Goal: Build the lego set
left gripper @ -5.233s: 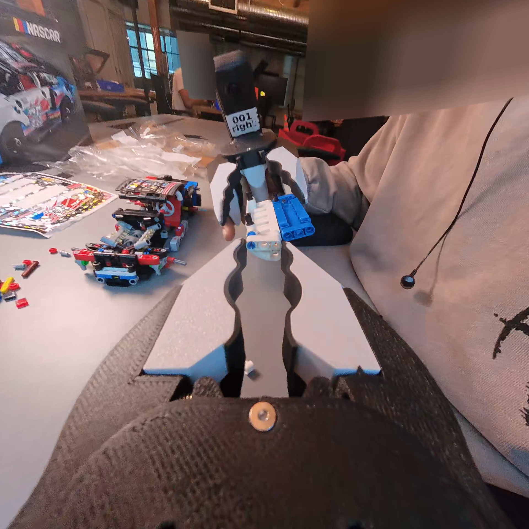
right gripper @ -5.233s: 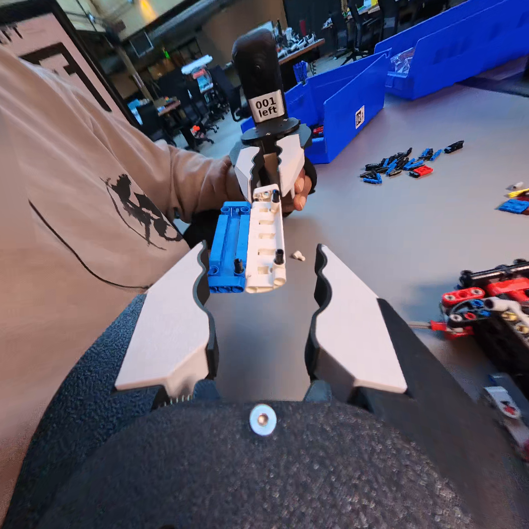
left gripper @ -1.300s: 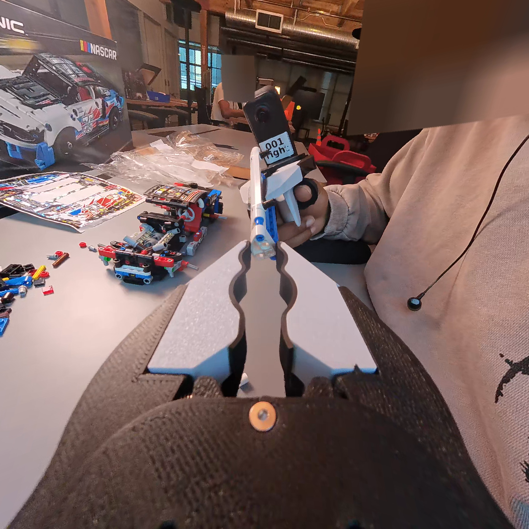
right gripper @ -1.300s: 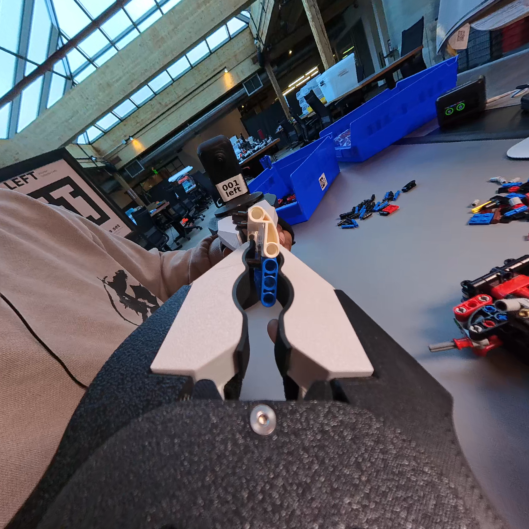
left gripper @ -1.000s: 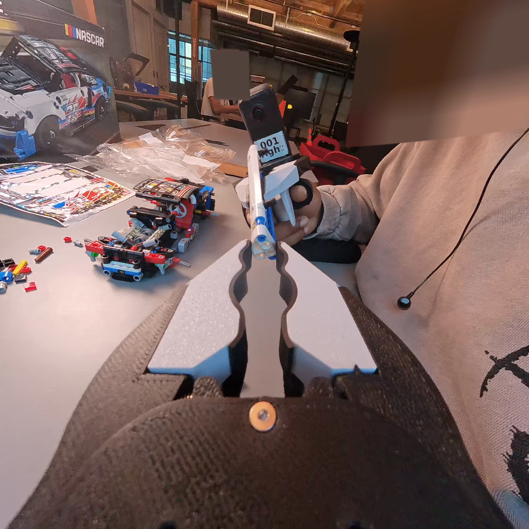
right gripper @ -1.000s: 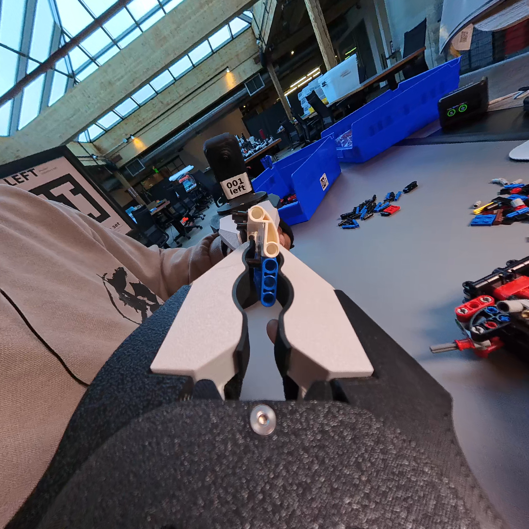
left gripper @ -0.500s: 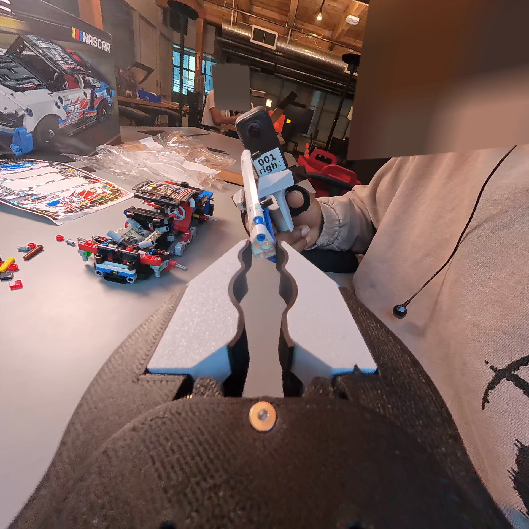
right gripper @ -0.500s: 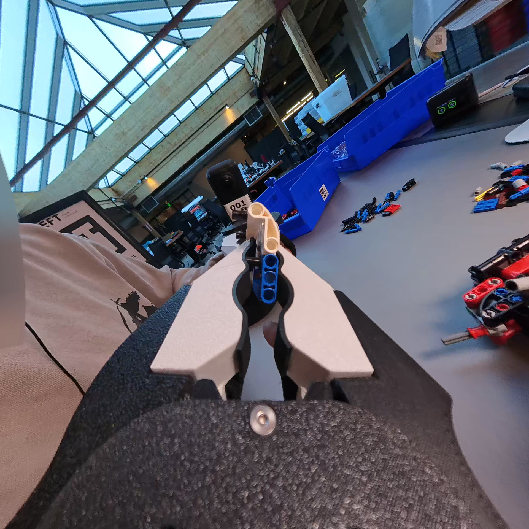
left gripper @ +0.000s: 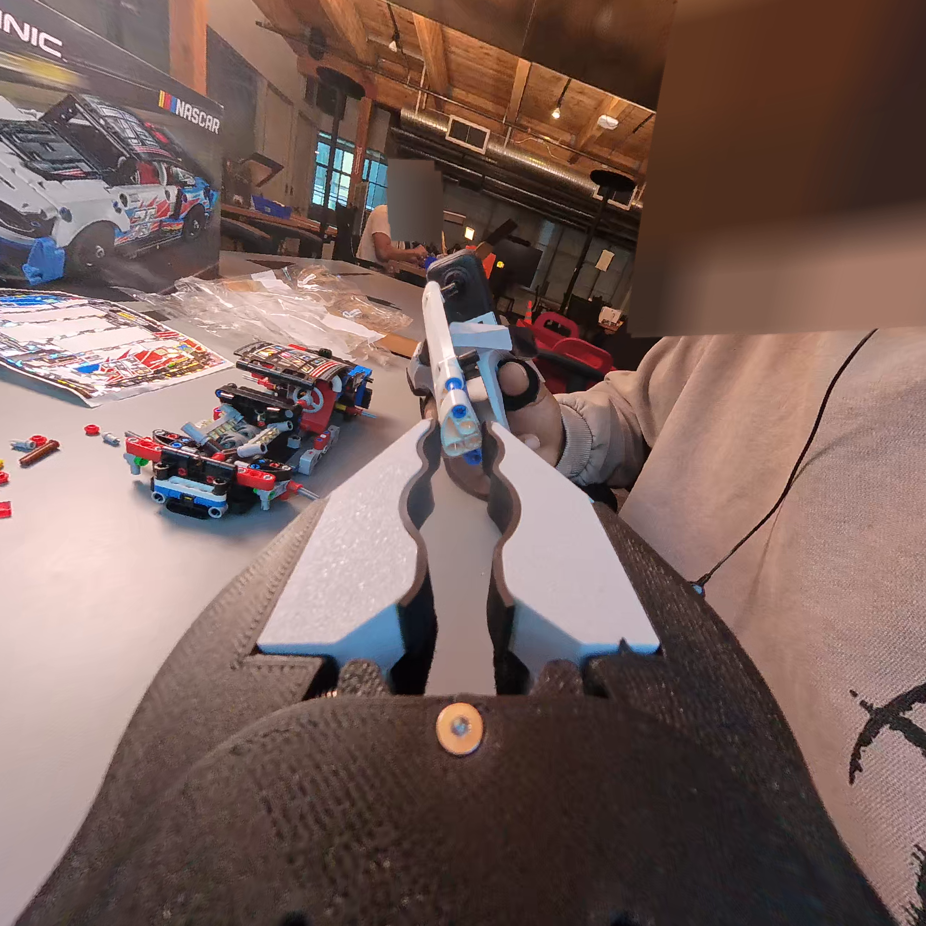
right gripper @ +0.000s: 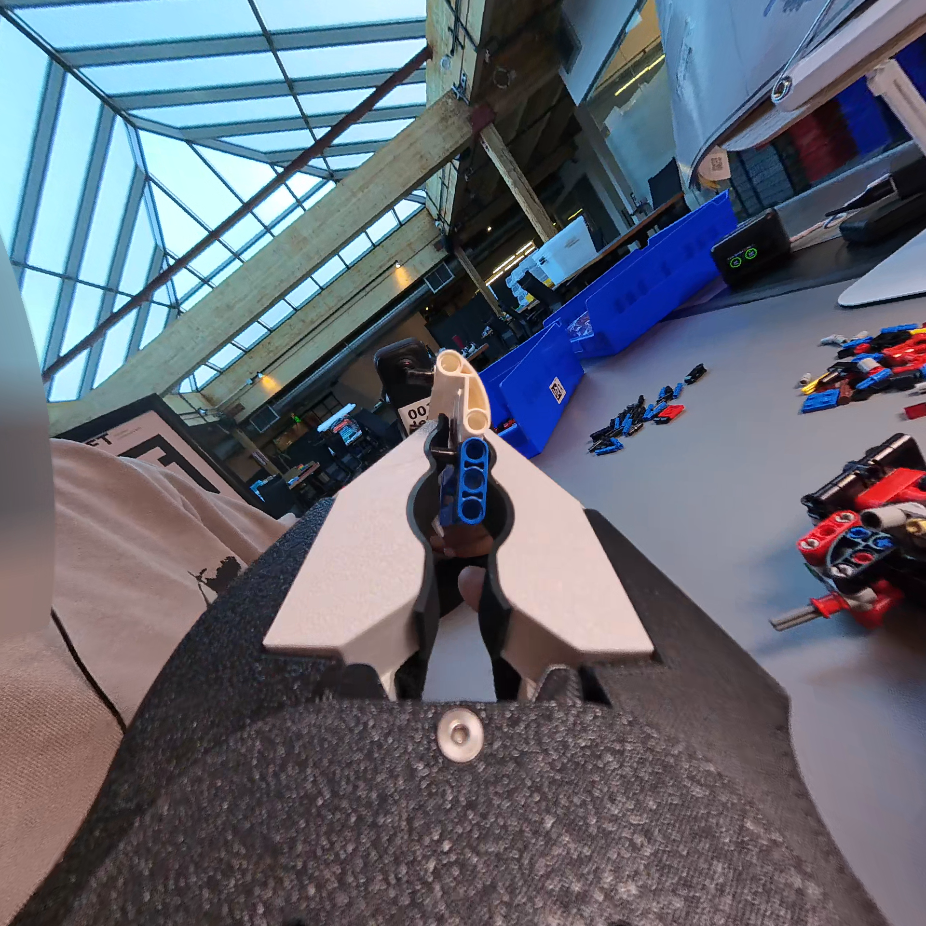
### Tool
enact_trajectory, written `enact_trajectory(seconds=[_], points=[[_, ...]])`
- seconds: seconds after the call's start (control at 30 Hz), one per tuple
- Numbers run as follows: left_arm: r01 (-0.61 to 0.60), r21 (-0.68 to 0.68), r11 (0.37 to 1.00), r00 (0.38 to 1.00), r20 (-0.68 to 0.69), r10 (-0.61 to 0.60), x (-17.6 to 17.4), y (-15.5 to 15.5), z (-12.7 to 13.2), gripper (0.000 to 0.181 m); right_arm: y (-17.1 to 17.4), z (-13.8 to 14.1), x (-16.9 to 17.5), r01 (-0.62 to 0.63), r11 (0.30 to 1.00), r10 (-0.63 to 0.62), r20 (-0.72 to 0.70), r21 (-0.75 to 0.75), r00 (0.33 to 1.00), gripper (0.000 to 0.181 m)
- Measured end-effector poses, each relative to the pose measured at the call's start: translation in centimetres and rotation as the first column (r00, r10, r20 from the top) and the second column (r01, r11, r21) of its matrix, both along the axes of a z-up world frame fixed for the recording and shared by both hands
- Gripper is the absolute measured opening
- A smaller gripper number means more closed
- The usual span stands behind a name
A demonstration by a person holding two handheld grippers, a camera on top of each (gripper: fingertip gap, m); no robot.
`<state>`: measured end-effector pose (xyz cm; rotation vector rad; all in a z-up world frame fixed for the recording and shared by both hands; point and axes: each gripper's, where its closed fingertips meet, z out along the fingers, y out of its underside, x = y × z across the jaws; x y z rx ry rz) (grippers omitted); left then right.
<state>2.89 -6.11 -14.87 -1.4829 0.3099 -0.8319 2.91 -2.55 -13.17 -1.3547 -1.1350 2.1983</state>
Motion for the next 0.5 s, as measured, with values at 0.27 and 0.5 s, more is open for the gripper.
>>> enact_trajectory(seconds=[0.27, 0.5], points=[[0.071, 0.01, 0.997, 0.997, 0.025, -0.071, 1.5, -0.6, 0.0, 0.015, -0.5, 1.2, 0.4, 0.0, 1.0, 0.001, -0.057, 0.012, 0.998, 0.008], [0.088, 0.046, 0.995, 0.996, 0.016, -0.089, 1.1, -0.6, 0.8, 0.014, -1.0, 1.4, 0.9, -0.059, 0.985, 0.069, -0.055, 0.164, 0.996, 0.01]])
